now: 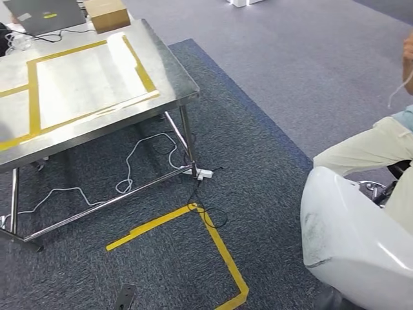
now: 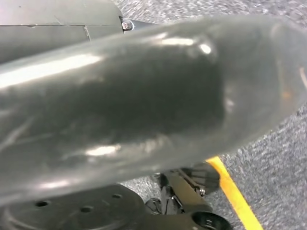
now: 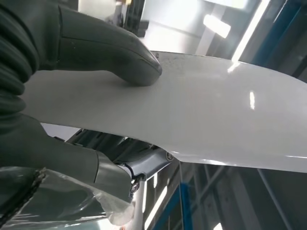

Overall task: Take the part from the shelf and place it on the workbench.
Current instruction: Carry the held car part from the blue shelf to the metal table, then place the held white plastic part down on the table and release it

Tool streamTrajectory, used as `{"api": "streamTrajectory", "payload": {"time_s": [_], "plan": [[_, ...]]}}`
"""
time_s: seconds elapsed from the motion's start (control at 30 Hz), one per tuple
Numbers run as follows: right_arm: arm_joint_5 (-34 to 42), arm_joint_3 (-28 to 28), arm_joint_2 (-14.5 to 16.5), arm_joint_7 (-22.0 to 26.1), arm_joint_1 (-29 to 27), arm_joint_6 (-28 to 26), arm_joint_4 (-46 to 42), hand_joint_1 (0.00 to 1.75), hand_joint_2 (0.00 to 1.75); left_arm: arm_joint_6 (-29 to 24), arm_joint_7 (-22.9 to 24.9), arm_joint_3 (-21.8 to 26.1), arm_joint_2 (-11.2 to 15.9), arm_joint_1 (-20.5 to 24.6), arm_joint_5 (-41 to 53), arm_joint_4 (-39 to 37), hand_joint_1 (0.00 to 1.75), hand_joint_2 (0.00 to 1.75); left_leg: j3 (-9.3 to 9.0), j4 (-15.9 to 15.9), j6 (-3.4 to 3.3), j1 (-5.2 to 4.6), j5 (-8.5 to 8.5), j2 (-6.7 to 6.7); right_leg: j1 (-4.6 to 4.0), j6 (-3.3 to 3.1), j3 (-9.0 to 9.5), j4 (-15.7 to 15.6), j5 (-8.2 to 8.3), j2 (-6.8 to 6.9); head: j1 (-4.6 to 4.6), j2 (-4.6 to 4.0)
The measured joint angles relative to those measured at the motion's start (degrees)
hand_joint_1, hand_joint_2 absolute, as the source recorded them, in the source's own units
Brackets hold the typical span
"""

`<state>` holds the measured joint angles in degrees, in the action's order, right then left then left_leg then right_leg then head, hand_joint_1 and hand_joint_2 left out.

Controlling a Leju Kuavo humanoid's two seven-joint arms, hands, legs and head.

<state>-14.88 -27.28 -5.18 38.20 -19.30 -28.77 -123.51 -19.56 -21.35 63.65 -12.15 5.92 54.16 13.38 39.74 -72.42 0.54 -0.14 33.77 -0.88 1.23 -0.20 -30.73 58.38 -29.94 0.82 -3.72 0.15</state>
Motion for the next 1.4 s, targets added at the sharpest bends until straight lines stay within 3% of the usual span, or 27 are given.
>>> {"api": "streamTrajectory", "payload": {"time_s": [0.03, 0.07, 0.13, 0.17, 0.23, 0.27, 0.33, 0.4, 0.47, 0.53, 0.57, 0.63, 0.7, 0.77, 0.83, 0.9, 0.97, 1.03, 1.07, 1.13, 1.17, 1.23, 1.27, 1.33, 1.4], "plan": [[0.03, 0.0, 0.0, 0.0, 0.09, 0.14, 0.03, 1.75, 1.75, 0.0, -0.05, 0.0, 0.01, -0.02, -0.01, 0.0, 0.0, 0.0, 1.06, -2.0, 0.11, 0.11, 0.26, 0.27, -0.05, -0.02, 0.12, 0.01, -0.17, 0.84, -0.01, 0.0], [0.05, 0.0, 0.0, 0.0, 0.17, 0.27, 0.05, 1.75, 1.75, 0.0, -0.1, 0.0, 0.02, -0.07, -0.01, 0.0, 0.0, 0.0, 1.1, -1.92, 0.12, 0.17, -0.62, 0.43, -0.09, 0.0, 0.33, 0.01, -0.37, 1.63, -0.03, 0.0], [0.1, 0.0, 0.0, 0.01, 0.28, 0.4, 0.07, 1.75, 1.75, 0.0, -0.18, 0.0, 0.08, -0.16, -0.02, 0.0, 0.0, 0.0, -1.77, 4.16, -0.38, 0.03, -4.69, 1.56, -0.18, 0.12, 1.01, 0.01, -0.87, 3.07, -0.04, 0.0], [0.1, 0.0, 0.0, 0.01, 0.29, 0.42, 0.07, 1.75, 1.75, 0.0, -0.19, 0.0, 0.15, -0.11, -0.02, 0.0, 0.0, 0.0, -3.59, 7.84, -0.83, -0.31, -6.18, 2.97, -0.33, 0.32, 1.26, 0.0, -1.19, 3.74, -0.01, 0.0], [0.11, -0.01, 0.0, 0.01, 0.31, 0.47, 0.09, 1.75, 1.75, 0.0, -0.23, 0.0, 0.25, 0.12, -0.02, 0.0, 0.0, 0.0, -5.71, 12.35, -1.64, -0.98, -7.11, 5.17, -0.6, 0.9, 1.63, 0.0, -1.76, 4.98, 0.04, 0.01], [0.12, -0.02, 0.0, 0.01, 0.38, 0.52, 0.1, 1.75, 1.75, -0.01, -0.25, 0.0, 0.3, 0.19, -0.02, 0.0, 0.0, 0.0, -5.82, 12.75, -1.86, -1.24, -6.72, 5.36, -0.7, 1.21, 1.79, -0.08, -1.94, 5.63, 0.1, 0.01], [0.13, -0.02, -0.02, 0.03, 0.58, 0.61, 0.11, 1.75, 1.75, -0.02, -0.27, 0.01, 0.36, 0.07, -0.02, 0.0, 0.0, 0.0, -5.99, 13.37, -2.24, -1.07, -6.81, 4.0, -0.7, 1.75, 2.43, -0.26, -2.34, 6.47, 0.16, 0.01], [0.13, -0.01, -0.13, 0.05, 0.67, 0.74, 0.14, 1.75, 1.75, -0.05, -0.27, 0.02, 0.37, 0.01, -0.02, 0.0, 0.0, 0.0, -6.5, 14.09, -2.81, -0.59, -7.11, 2.54, -0.59, 2.21, 1.69, 1.89, -3.94, 4.09, 0.45, 0.0], [0.14, 0.0, -0.25, 0.05, 0.62, 0.84, 0.19, 1.75, 1.75, -0.07, -0.27, 0.02, 0.31, 0.2, -0.02, 0.0, 0.0, 0.0, -6.67, 14.32, -3.24, -0.31, -7.2, 1.09, -0.44, 2.5, -1.91, 8.57, -6.94, 0.55, 0.83, 0.0], [0.15, 0.0, -0.29, 0.05, 0.58, 0.84, 0.23, 1.75, 1.75, -0.07, -0.27, 0.02, 0.25, 0.27, -0.03, 0.0, 0.0, 0.0, -6.72, 14.28, -3.36, -0.26, -7.12, -0.48, -0.35, 2.8, -6.12, 15.03, -8.49, -0.58, 0.86, 0.0], [0.15, 0.0, -0.31, 0.05, 0.57, 0.84, 0.25, 1.75, 1.75, -0.07, -0.27, 0.02, 0.23, 0.23, -0.03, 0.0, 0.0, 0.0, -6.83, 14.24, -3.31, -0.22, -7.03, -1.33, -0.28, 2.94, -7.17, 15.73, -7.64, -0.71, 0.86, 0.0], [0.15, 0.0, -0.33, 0.05, 0.58, 0.84, 0.26, 1.75, 1.75, -0.06, -0.27, 0.02, 0.22, 0.17, -0.03, 0.0, 0.0, 0.0, -7.16, 14.04, -2.94, -0.04, -6.72, -3.09, 0.06, 3.2, -5.91, 10.44, -2.81, -1.43, 0.86, 0.0], [0.15, -0.01, -0.33, 0.05, 0.59, 0.85, 0.27, 1.75, 1.75, -0.04, -0.27, 0.02, 0.22, 0.26, -0.02, 0.0, 0.0, 0.0, -7.14, 13.53, -2.29, 0.05, -6.28, -4.74, 0.51, 3.28, -3.12, 3.42, 0.54, -3.98, 0.91, 0.0], [0.15, -0.02, -0.34, 0.05, 0.64, 1.02, 0.34, 1.75, 1.75, 0.2, -0.23, 0.02, 0.24, 0.28, 0.21, 0.0, 0.0, 0.0, -6.68, 13.25, -1.55, 0.17, -6.16, -6.01, 0.55, 2.84, -1.85, 0.92, 0.64, -5.41, 0.9, 0.0], [0.15, -0.02, -0.37, 0.05, 0.81, 1.28, 0.44, 1.75, 1.75, 0.52, -0.02, 0.01, 0.3, 0.09, 0.62, 0.0, 0.0, 0.0, -6.38, 13.27, -0.91, 0.4, -6.22, -6.68, 0.44, 2.08, -1.5, 0.58, 0.68, -4.34, 0.85, 0.0], [0.16, -0.02, -0.37, 0.06, 0.97, 1.63, 0.49, 1.75, 1.75, 0.56, 0.36, -0.01, 0.31, 0.0, 0.91, 0.0, 0.0, 0.0, -5.68, 11.56, -0.36, 0.26, -5.12, -4.26, 0.53, 1.32, -1.07, 0.3, 0.65, -2.93, 0.54, 0.0], [0.21, -0.02, -0.37, 0.07, 1.03, 2.21, 0.51, 1.75, 1.75, 0.44, 0.7, -0.03, 0.27, 0.17, 1.03, 0.0, 0.0, 0.0, -2.84, 5.48, 0.15, 0.21, -1.99, -0.76, 0.44, 0.71, -0.68, 0.18, 0.38, -1.18, 0.17, 0.0], [0.28, -0.02, -0.37, 0.07, 1.17, 2.86, 0.54, 1.75, 1.75, 0.38, 0.92, -0.05, 0.25, 0.26, 1.13, 0.0, 0.0, 0.0, 0.58, -1.31, 0.45, 0.45, 0.53, 0.27, 0.28, 0.46, -0.39, 0.19, 0.02, 0.61, 0.09, 0.0], [0.28, -0.02, -0.37, 0.07, 1.25, 3.16, 0.57, 1.75, 1.75, 0.37, 0.99, -0.06, 0.25, 0.2, 1.23, 0.0, 0.0, 0.0, 1.21, -2.4, 0.49, 0.51, 0.29, 0.38, 0.25, 0.46, -0.19, 0.19, -0.19, 1.43, 0.09, 0.0], [0.2, -0.02, -0.37, 0.07, 1.33, 3.41, 0.64, 1.75, 1.75, 0.4, 1.06, -0.07, 0.27, 0.06, 1.46, 0.0, 0.0, 0.0, -0.6, 1.66, 0.27, 0.52, -3.05, 0.9, 0.21, 0.6, 0.43, 0.19, -0.68, 2.9, 0.08, 0.0], [0.16, -0.01, -0.37, 0.07, 1.36, 3.48, 0.67, 1.75, 1.75, 0.41, 1.07, -0.08, 0.28, 0.05, 1.54, 0.0, 0.0, 0.0, -2.42, 5.48, -0.04, 0.34, -5.0, 2.1, 0.17, 0.79, 0.73, 0.19, -0.97, 3.57, 0.1, 0.0], [0.31, 0.03, -0.37, 0.06, 1.35, 4.0, 0.75, 1.75, 1.75, 0.45, 1.06, -0.11, 0.25, 0.24, 1.6, 0.0, 0.0, 0.0, -5.14, 11.22, -0.74, -0.29, -6.72, 4.57, -0.08, 1.42, 0.98, 0.17, -1.63, 4.68, 0.1, 0.01], [0.57, 0.05, -0.37, 0.07, 1.37, 4.7, 0.86, 1.75, 1.75, 0.49, 1.05, -0.12, 0.21, 0.31, 1.6, 0.0, 0.0, 0.0, -5.5, 12.39, -1.12, -0.55, -6.47, 5.36, -0.21, 1.83, 1.34, 0.29, -1.77, 5.15, 0.14, 0.01], [1.32, 0.11, -0.36, 0.08, 1.26, 7.08, 1.29, 1.75, 1.75, 0.55, 1.06, -0.13, 0.18, 0.21, 1.58, 0.0, 0.0, 0.0, -5.76, 12.86, -2.03, -0.56, -5.43, 4.54, -0.22, 2.61, 1.9, 0.82, -1.77, 5.8, 0.13, 0.01], [1.71, 0.22, -0.35, 0.1, 1.1, 9.43, 1.79, 1.75, 1.75, 0.58, 1.07, -0.11, 0.18, -0.06, 1.56, 0.01, 0.0, 0.0, -6.67, 13.28, -3.03, -0.34, -4.6, 3.47, -0.02, 3.18, 1.39, 2.79, -2.53, 4.34, 0.39, 0.01]]}}
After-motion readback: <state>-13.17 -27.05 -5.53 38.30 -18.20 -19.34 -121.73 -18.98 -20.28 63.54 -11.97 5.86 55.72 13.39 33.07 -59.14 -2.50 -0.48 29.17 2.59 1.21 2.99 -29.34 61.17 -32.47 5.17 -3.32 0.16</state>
